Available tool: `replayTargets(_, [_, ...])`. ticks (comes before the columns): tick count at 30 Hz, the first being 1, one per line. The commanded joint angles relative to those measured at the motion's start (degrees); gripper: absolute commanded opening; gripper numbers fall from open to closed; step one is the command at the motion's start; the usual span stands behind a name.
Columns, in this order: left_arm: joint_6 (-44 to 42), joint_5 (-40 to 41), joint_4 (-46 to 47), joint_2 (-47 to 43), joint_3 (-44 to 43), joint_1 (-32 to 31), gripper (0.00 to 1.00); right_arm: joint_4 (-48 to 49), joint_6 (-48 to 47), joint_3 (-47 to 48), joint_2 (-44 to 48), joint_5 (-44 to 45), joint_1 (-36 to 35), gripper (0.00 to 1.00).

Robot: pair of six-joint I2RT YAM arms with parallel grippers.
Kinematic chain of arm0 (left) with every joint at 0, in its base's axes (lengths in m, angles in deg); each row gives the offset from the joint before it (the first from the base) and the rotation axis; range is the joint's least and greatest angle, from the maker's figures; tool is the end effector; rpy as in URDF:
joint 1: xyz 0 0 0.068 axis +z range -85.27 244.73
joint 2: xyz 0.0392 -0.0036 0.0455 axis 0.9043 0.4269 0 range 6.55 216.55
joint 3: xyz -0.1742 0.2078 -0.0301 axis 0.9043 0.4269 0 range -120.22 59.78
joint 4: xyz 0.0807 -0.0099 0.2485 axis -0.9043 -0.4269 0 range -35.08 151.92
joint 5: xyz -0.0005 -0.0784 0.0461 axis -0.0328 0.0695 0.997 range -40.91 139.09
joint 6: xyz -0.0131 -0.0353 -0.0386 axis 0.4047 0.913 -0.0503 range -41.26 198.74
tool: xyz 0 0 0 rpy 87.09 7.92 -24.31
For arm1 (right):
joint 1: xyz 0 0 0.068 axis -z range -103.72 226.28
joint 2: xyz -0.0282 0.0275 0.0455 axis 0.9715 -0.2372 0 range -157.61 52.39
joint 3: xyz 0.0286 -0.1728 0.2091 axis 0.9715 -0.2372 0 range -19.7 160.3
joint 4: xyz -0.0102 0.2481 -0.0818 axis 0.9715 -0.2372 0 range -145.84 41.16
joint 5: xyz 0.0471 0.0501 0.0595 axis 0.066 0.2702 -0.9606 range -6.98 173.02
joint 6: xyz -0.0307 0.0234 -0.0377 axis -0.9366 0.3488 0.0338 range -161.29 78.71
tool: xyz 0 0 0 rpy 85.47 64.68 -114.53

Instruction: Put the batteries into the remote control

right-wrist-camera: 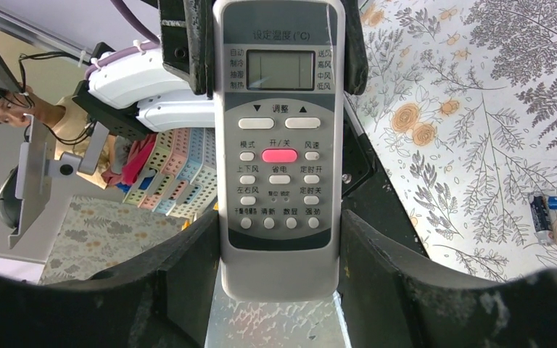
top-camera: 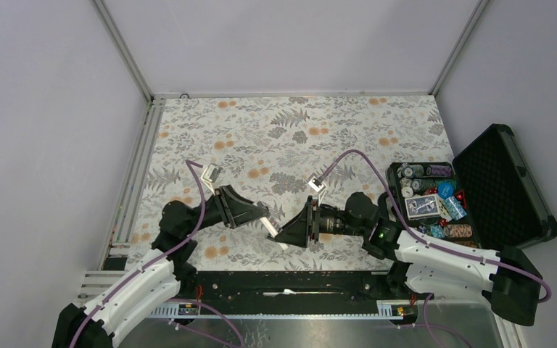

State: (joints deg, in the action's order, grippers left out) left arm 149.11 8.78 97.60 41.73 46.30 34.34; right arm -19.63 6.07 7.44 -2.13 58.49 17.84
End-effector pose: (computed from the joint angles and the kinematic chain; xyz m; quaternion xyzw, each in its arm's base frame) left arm 0.1196 -0.0969 0.2552 0.0575 0.6361 -0.7051 0.3082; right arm 0.1017 0.1938 0.2725 -0.2175 0.6620 0.6489 0.3056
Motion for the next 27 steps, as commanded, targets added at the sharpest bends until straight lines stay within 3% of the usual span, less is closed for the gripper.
replayTargets(1, [-1.55, 3.93, -4.60, -2.00, -1.79, 0.25, 0.00, -5.05, -4.59, 2.87, 2.77, 1.38, 0.25, 0.67])
replayTargets(11, [-7.30, 11.03, -21.01, -3.68, -5.03, 0.26, 0.00, -19.79, -12.98, 9.55, 1.79, 5.35, -0.55, 0.82])
replayTargets(19, [-7.89, 12.08, -25.03, -1.35, -6.60, 0.32, 0.00, -31.19, -20.34, 16.37, -4.24, 14.51, -2.43, 0.81])
replayTargets(27, [-9.55, 14.58, -31.23, -1.45, -7.99, 0.33, 0.00, -38.08, -25.54, 22.38, -10.92, 26.41, -8.96, 0.78])
